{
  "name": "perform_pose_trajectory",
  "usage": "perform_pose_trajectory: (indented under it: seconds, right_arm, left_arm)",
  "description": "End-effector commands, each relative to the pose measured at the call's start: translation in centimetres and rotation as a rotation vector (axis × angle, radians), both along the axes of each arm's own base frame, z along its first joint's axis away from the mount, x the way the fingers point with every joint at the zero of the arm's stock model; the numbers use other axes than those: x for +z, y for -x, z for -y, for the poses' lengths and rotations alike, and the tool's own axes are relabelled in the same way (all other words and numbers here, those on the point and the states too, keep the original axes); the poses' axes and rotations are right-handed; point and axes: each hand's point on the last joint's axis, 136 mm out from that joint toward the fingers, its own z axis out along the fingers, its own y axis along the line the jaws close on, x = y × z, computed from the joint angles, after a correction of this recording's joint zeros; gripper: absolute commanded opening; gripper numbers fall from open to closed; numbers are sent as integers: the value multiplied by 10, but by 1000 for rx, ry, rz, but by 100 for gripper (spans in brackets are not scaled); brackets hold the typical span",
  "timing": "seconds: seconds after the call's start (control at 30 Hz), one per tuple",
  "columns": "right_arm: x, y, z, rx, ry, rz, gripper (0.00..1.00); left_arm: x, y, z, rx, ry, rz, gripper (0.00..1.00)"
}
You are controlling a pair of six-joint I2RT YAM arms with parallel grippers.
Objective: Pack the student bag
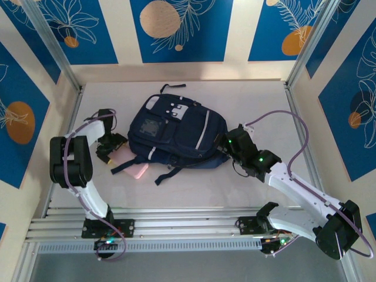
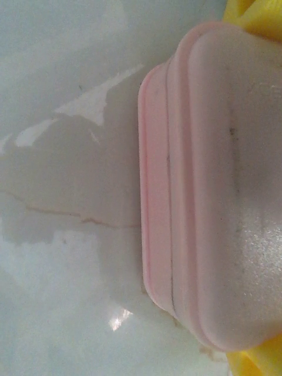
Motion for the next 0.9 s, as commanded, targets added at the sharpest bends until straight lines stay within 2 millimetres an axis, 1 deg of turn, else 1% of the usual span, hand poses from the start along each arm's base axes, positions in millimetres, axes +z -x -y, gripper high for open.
perform_pose_trajectory:
  seconds: [0.0, 0.07, 0.17, 0.27, 0.4, 0.43, 0.47, 0.53, 0.63, 0.67, 0.77, 0.87]
  right_arm:
    - [9, 2, -1, -4, -34, 8, 74]
    - [11, 2, -2, -2, -37, 9, 74]
    - [13, 2, -4, 6, -40, 14, 74]
    - [14, 1, -9, 21, -36, 15, 74]
    - [17, 1, -17, 49, -29, 10, 74]
    - [18, 1, -19, 62, -29, 13, 74]
    - [21, 1, -25, 94, -35, 24, 74]
    - [30, 2, -44, 201, -60, 61, 74]
    - [46, 10, -79, 394, -128, 127, 76]
    - [53, 15, -93, 471, -166, 150, 76]
    - [77, 38, -133, 729, -313, 228, 76]
    - [90, 56, -159, 895, -442, 230, 79]
  left_arm:
    - [44, 3, -19, 56, -47, 55, 81]
    - [68, 4, -30, 68, -90, 95, 81]
    - [105, 10, -48, 115, -150, 173, 81]
    - [143, 16, -60, 160, -198, 282, 80]
    - [192, 25, -68, 191, -261, 417, 79]
    - [201, 27, -69, 196, -270, 437, 79]
    - [211, 30, -70, 201, -275, 460, 79]
    - [226, 32, -65, 204, -251, 511, 79]
    - [230, 28, -42, 205, -111, 573, 79]
    - [228, 27, -31, 204, -46, 584, 79]
    - [214, 24, 1, 218, 141, 585, 79]
    - [203, 23, 34, 205, 278, 555, 79]
